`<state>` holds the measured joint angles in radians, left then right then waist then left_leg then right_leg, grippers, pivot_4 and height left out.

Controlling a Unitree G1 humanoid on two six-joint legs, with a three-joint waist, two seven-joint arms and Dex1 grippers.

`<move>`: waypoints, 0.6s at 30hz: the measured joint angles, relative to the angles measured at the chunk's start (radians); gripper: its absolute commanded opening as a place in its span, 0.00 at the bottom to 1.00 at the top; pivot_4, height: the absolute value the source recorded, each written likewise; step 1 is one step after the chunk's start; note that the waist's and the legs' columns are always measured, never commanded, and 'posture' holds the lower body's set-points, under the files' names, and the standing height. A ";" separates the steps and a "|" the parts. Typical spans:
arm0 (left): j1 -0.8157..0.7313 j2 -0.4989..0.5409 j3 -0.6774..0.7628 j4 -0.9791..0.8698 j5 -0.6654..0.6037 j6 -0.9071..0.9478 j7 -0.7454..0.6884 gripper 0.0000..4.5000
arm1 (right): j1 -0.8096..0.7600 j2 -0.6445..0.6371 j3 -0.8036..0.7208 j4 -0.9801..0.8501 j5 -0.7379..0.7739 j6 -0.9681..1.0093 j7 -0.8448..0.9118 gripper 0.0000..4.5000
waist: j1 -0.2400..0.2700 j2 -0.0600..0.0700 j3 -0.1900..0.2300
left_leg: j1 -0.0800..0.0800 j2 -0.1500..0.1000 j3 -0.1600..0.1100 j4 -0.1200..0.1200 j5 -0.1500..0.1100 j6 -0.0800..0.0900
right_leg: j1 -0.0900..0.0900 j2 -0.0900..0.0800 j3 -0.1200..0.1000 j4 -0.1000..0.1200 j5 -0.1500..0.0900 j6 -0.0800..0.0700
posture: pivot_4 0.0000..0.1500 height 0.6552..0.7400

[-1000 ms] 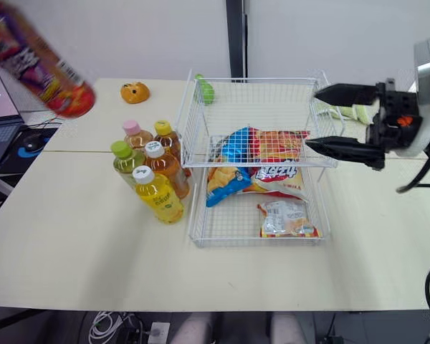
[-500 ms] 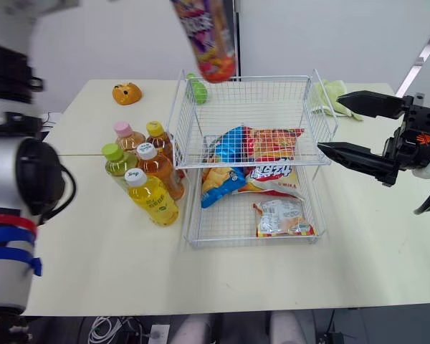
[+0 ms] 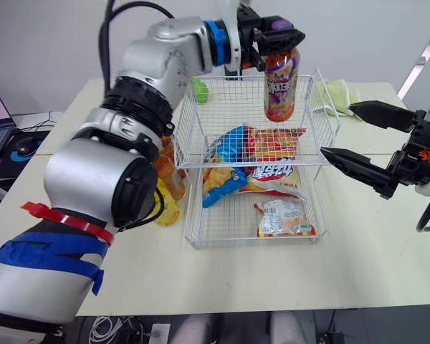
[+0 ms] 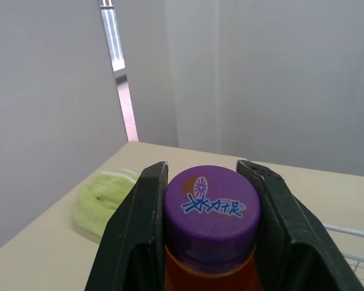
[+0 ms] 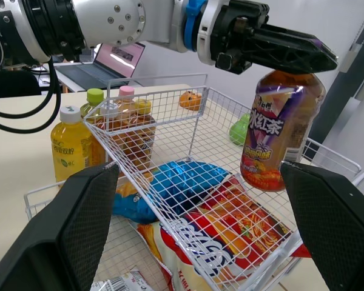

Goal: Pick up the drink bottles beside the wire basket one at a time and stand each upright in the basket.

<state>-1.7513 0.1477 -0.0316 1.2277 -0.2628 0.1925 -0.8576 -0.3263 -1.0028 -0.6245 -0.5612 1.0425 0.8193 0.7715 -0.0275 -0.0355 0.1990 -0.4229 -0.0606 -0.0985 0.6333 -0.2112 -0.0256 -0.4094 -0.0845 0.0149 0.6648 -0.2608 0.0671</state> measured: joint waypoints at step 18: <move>-0.073 -0.022 0.117 0.063 0.054 -0.016 -0.061 1.00 | 0.020 -0.015 -0.024 -0.004 0.020 -0.016 -0.075 1.00 | -0.002 0.000 0.000 | 0.001 0.000 0.000 0.002 0.000 0.000 | 0.001 0.000 0.000 0.001 0.000 0.001 | 1.00 1.00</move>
<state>-1.8239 0.1257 0.0854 1.2903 -0.2087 0.1766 -0.9186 -0.3064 -1.0173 -0.6486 -0.5650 1.0623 0.8037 0.6963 -0.0293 -0.0352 0.1988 -0.4224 -0.0606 -0.0987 0.6355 -0.2111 -0.0255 -0.4083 -0.0842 0.0147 0.6658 -0.2604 0.0680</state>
